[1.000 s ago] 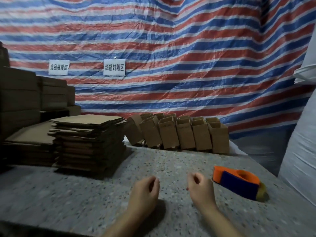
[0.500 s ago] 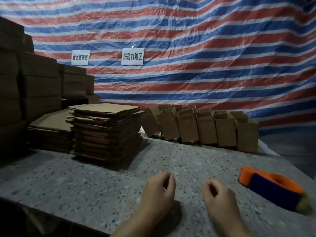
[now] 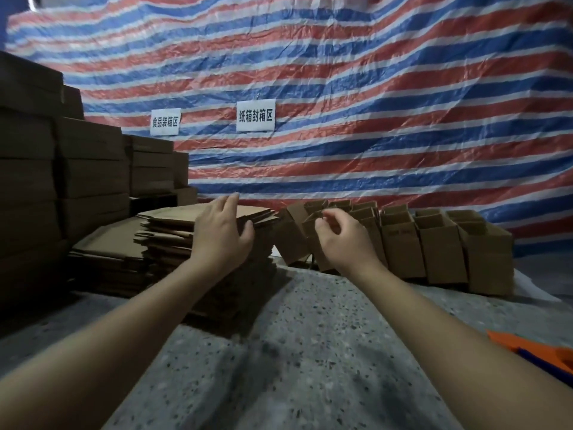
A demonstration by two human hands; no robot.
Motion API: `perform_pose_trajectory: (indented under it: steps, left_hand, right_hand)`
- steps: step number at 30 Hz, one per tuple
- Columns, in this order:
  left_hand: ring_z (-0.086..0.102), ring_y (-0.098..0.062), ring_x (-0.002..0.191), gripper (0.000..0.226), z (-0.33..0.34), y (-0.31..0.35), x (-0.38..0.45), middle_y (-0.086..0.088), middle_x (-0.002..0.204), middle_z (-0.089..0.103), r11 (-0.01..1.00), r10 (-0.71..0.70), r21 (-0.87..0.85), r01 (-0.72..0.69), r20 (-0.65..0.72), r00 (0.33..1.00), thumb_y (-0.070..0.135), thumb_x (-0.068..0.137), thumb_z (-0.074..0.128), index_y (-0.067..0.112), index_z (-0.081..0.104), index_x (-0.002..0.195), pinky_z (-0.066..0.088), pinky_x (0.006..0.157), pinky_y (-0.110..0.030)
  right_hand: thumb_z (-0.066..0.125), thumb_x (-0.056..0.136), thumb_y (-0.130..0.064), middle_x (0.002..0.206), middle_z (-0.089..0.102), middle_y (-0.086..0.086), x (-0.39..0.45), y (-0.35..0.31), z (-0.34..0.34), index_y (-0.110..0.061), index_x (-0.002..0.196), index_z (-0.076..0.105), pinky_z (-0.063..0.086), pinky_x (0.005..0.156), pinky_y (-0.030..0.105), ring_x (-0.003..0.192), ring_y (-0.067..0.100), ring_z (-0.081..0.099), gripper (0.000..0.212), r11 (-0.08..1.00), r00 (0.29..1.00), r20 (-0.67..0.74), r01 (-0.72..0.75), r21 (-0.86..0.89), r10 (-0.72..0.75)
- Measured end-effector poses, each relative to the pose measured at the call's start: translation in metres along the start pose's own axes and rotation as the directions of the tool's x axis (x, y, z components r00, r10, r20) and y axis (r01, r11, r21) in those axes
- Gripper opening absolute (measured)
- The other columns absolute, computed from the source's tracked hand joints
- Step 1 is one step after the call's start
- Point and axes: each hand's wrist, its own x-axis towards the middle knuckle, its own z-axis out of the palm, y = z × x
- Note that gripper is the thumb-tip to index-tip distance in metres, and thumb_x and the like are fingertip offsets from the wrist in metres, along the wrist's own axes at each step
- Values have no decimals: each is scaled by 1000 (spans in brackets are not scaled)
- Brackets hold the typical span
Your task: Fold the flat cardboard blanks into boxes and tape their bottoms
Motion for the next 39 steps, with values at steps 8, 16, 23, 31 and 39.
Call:
perform_pose_trajectory:
  steps: [8, 16, 23, 31, 39]
  left_hand:
    - [6, -25, 152, 90, 5, -55, 56, -10, 165, 8, 957, -122, 289, 20, 337, 934, 74, 87, 46, 27, 14, 157, 11, 121, -46]
    - [45, -24, 133, 68, 21, -60, 49, -1, 144, 52, 932, -89, 356, -70, 412, 907, 72, 92, 36, 28, 47, 142, 35, 108, -41]
    - [61, -20, 97, 67, -4, -63, 42, 1, 108, 69, 949, 80, 252, -188, 383, 920, 77, 84, 39, 23, 65, 114, 53, 81, -37]
    - [68, -18, 72, 43, -52, -47, 37, 0, 79, 74, 925, 184, -281, -255, -255, 949, 52, 84, 59, 14, 78, 90, 55, 68, -39]
    - [43, -13, 54, 41, -101, -14, 48, -8, 55, 52, 779, -46, -615, -120, -248, 968, 56, 86, 60, 21, 64, 64, 33, 50, -32]
  right_hand:
    - [46, 100, -46, 158, 41, 2, 47, -13, 58, -21, 154, 39, 30, 112, 33, 145, 20, 37, 60, 1000, 991, 134, 27, 10, -28]
    - [42, 102, -47, 163, 32, 2, 70, -9, 83, -19, 157, 31, 24, 119, 38, 150, 21, 28, 62, 998, 976, 215, 9, -67, 6]
    - [38, 104, -40, 164, 30, 5, 82, -2, 88, -17, 158, 29, 24, 119, 39, 151, 25, 26, 59, 994, 975, 207, -60, -94, 78]
    - [42, 101, -56, 164, 26, 9, 89, -4, 73, -20, 159, 21, 28, 117, 49, 150, 32, 27, 72, 949, 961, 90, -272, 160, 260]
    - [48, 90, -68, 161, 34, 10, 105, -33, 14, -17, 157, 25, 35, 113, 48, 145, 32, 37, 87, 949, 993, 41, -119, 293, 112]
